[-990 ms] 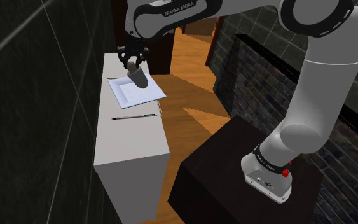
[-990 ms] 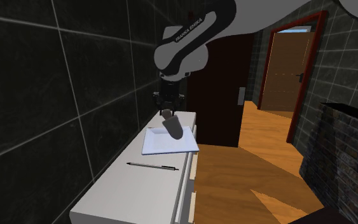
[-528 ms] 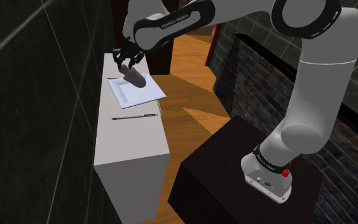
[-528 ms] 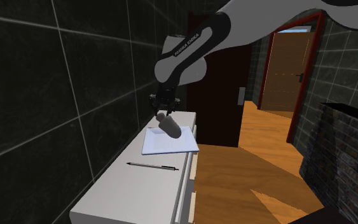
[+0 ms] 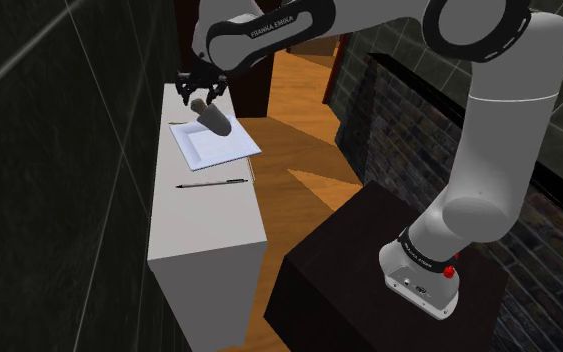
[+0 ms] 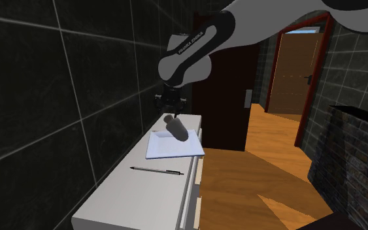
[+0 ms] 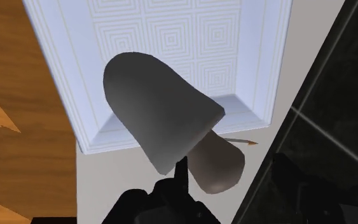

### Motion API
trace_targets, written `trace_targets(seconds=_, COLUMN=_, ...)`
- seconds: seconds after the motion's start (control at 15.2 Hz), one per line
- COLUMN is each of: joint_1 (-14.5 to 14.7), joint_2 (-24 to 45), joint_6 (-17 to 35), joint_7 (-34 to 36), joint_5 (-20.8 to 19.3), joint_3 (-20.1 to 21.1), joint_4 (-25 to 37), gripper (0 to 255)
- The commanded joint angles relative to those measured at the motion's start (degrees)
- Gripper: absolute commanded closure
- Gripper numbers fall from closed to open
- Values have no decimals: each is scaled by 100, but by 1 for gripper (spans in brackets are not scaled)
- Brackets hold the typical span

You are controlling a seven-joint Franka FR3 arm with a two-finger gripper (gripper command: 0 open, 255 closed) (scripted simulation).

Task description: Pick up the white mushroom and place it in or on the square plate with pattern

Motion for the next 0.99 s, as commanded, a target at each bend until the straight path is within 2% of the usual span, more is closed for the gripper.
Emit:
trace_targets(seconds=0.0, joint_1=14, joint_2=108, joint_6=-1054, joint_7=-1, joint_5=-9, joint_3=-26, joint_4=77, gripper=0)
trace_targets(seconds=0.13, joint_1=80, joint_2=115, joint_6=-771, joint_7=136, joint_5=-86, joint_3=-54, joint_4=-206, gripper=0)
trace_targets(seconds=0.2, joint_1=51, joint_2=-115, joint_6=-743, joint_7=91, joint_5=0, joint_3=-49, joint_4=-438, gripper=0)
trace_targets(seconds=0.46, joint_1=-8, joint_2=-564, joint_6=-1266, joint_7=-26, joint_5=190, joint_3=26, joint_4=-344, gripper=0)
trace_targets(seconds=0.92, joint_1=-7, joint_2=-565, joint_6=-1266, joint_7=-27, joint_5=190, joint_3=25, joint_4=-344, gripper=0)
